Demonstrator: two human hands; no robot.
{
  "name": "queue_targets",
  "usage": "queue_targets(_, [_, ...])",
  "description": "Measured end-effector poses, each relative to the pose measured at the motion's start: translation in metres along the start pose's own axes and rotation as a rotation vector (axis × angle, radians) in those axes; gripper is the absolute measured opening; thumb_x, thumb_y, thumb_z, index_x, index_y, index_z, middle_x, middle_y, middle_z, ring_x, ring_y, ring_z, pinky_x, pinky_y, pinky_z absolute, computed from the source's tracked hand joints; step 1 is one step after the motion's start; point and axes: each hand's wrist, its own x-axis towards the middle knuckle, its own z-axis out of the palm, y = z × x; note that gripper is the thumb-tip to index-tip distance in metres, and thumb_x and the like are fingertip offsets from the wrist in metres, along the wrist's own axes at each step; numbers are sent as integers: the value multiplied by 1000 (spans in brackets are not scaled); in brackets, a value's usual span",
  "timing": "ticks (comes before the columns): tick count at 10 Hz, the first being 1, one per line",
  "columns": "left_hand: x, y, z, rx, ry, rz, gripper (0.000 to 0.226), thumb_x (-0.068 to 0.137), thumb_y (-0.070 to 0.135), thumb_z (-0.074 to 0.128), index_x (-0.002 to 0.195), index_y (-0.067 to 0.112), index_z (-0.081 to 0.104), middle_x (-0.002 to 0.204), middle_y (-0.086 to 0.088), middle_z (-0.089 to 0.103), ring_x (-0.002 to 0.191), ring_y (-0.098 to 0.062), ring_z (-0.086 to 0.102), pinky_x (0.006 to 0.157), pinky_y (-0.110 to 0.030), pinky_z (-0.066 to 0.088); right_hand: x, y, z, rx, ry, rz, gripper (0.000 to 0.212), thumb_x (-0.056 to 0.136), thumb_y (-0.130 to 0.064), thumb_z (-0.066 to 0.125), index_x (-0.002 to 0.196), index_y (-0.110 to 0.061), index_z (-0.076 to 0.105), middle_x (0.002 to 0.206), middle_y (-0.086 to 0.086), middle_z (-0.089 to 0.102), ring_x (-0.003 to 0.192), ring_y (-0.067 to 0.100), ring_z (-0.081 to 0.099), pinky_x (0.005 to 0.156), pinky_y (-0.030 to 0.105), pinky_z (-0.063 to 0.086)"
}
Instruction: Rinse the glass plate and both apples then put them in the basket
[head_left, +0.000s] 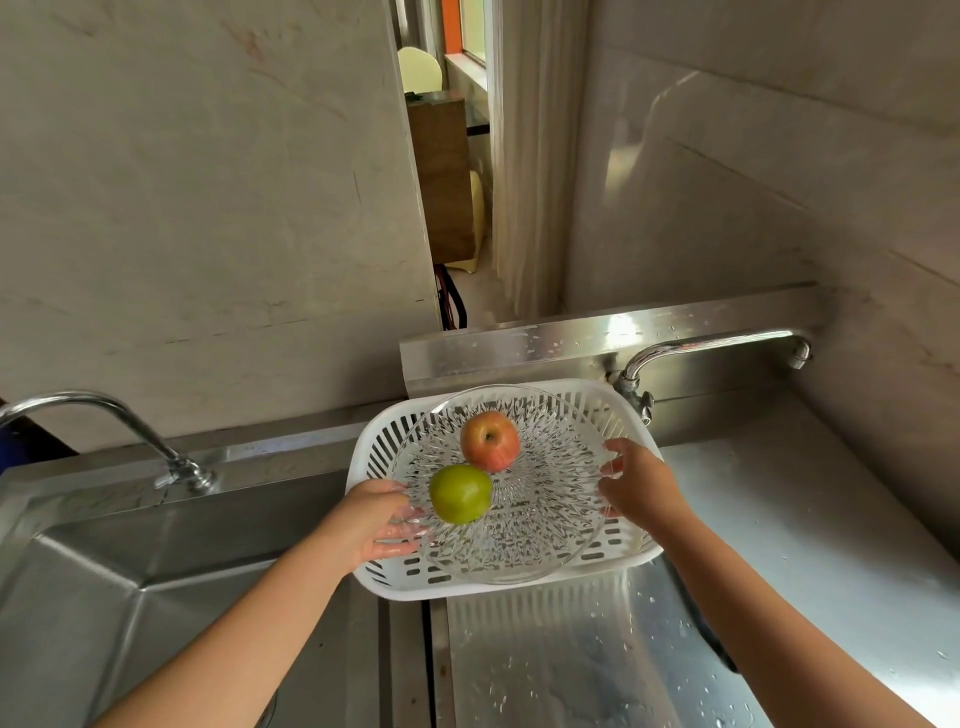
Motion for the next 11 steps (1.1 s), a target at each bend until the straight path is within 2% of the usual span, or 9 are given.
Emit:
queue_targets(2, [1,0,-2,3,-3,-2,12,92,7,50,102,13,49,85,-13,65,71,-25,65,52,-34,57,-2,-3,-1,-112,22,-46,52,84,-2,51,135,-7,44,122,15,63,56,20,62,62,30,56])
queue_targets(3, [-1,1,-3,8,-2,2,21,92,8,49,112,12,46,86,-13,64,74,-25,65,58,-37,55,-3,-4,-2,-147,39,-61,53,83,-4,52,135,-8,44,118,13,65,56,18,58,65,27,51])
queue_targets(5, [-7,1,-4,6,3,14,26,92,7,49,117,11,47,88,-13,65,75,-25,66,61,-38,54,-7,-9,-6,-161,47,-76,53,82,-6,54,135,-7,43,107,13,70,52,14,56,61,22,45])
queue_targets(7, [-14,1,-4,5,-16,15,34,92,4,48,126,7,44,92,-14,63,83,-28,64,65,-39,54,-12,-12,-9,-164,54,-85,53,82,-8,56,134,-7,44,99,16,71,60,21,61,72,32,53])
queue_targets(9, [-19,1,-7,-14,-4,32,31,91,1,49,121,9,46,118,-18,58,97,-28,59,72,-43,54,-17,-13,-12,-170,54,-88,54,82,-9,58,134,-7,44,103,15,68,77,29,67,76,38,55])
queue_targets(10, [-20,1,-8,-17,6,20,32,90,0,50,121,7,48,110,-16,59,100,-29,58,72,-43,53,-19,-16,-13,-172,58,-85,55,82,-11,59,134,-7,43,106,15,67,79,27,66,77,36,54])
queue_targets(11, [-28,0,-11,55,43,46,37,89,1,50,126,8,45,114,-16,57,105,-28,54,78,-44,52,-22,-21,-15,-276,115,-99,53,82,-15,58,131,-6,44,120,17,58,102,30,60,85,34,48])
